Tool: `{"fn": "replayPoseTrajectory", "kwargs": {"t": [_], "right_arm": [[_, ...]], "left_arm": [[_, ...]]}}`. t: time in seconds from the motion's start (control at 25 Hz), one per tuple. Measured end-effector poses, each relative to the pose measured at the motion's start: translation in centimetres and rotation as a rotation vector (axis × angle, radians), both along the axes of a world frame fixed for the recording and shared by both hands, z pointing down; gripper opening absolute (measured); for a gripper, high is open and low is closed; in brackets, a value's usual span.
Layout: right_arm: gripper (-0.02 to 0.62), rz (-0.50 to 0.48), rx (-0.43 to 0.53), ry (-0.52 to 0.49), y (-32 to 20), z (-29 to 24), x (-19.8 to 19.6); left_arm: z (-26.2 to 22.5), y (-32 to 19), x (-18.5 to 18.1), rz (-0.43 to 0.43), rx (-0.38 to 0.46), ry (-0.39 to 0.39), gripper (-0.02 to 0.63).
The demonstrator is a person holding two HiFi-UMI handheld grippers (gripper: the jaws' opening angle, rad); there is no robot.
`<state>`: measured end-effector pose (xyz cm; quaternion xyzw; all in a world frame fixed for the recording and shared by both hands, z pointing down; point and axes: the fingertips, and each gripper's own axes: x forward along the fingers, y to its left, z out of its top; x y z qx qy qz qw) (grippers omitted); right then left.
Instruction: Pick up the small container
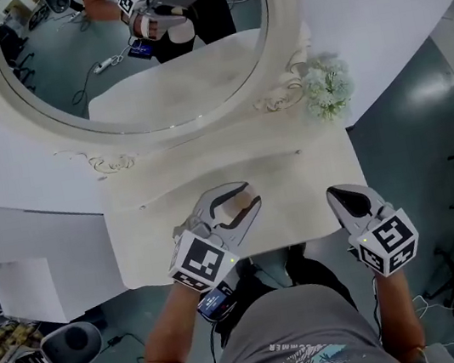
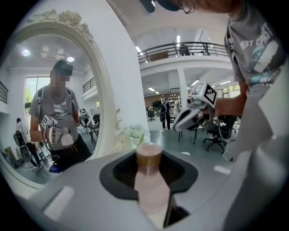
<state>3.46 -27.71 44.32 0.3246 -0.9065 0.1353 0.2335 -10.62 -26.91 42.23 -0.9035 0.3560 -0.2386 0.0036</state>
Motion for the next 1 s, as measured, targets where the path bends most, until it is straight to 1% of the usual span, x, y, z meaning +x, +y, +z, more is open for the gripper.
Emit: {"fn": "replayPoseTrajectory", "kwargs": {"t": [0.28, 0.44, 0.64, 0.8, 1.0], "right_arm": [[0.002, -0.021, -0.013, 0.007, 0.9, 0.3, -1.2], [0.002, -0.036, -0.044, 0.019, 1.5, 1.6, -2.0], [0.002, -0.067, -0.091, 0.019, 2.6, 2.9, -3.4], [0.002, -0.083, -0.104, 0.022, 2.6, 3.4, -4.1], [0.0, -0.193, -0.129, 0.033, 3.4, 3.9, -6.2]], "left_arm": [[0.1, 1.1, -1.3, -0.02, -0.017, 0.008, 0.123], [0.8, 1.7, -1.7, -0.024, -0.041, 0.021, 0.123], [2.2, 2.4, -2.7, -0.055, -0.087, 0.048, 0.123], [2.9, 2.6, -3.2, -0.062, -0.106, 0.059, 0.123], [3.9, 1.9, -3.6, -0.07, -0.126, 0.068, 0.123]]}}
